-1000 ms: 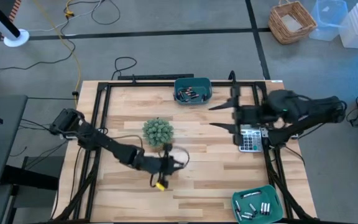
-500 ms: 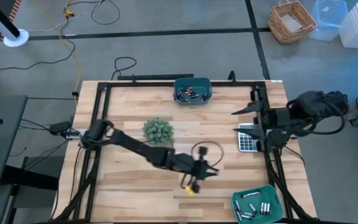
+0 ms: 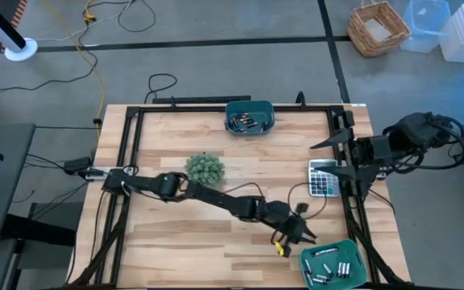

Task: Sort batteries
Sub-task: Put the silver battery into the green bin, then put the black battery into the blue bin

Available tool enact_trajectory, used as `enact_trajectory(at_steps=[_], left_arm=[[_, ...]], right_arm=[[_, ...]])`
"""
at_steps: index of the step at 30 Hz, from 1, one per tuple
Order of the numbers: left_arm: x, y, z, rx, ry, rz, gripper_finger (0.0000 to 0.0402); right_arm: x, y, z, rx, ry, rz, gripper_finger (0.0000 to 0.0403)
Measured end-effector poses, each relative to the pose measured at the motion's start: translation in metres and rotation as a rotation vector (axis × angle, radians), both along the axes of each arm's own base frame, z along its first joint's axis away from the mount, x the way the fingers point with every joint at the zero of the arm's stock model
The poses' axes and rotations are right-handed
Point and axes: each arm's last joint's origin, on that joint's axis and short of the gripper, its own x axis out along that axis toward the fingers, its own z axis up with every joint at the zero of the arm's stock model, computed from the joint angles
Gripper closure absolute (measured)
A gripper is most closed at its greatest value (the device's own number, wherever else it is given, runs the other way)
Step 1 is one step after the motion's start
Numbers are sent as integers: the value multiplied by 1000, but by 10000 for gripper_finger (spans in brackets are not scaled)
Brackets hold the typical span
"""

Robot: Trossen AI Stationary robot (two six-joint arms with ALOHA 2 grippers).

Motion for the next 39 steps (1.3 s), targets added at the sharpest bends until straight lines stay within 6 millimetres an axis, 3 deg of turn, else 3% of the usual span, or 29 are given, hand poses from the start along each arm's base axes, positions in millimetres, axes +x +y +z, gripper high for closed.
enact_trajectory(at_steps=[7, 16, 26, 34, 39], left_arm=[[5, -5, -24, -123, 33, -71, 364], [2, -15, -24, -158, 69, -190, 364], [-1, -20, -27, -154, 114, -193, 362], [-1, -20, -28, -132, 110, -168, 257], [0, -19, -29, -100, 106, -157, 226]], right_arm=[[0, 0, -1, 0, 15, 1, 183], [1, 0, -2, -9, 16, -5, 183], [1, -1, -1, -8, 14, -25, 183], [1, -1, -2, -11, 21, -25, 183], [1, -1, -3, -17, 32, -25, 183]])
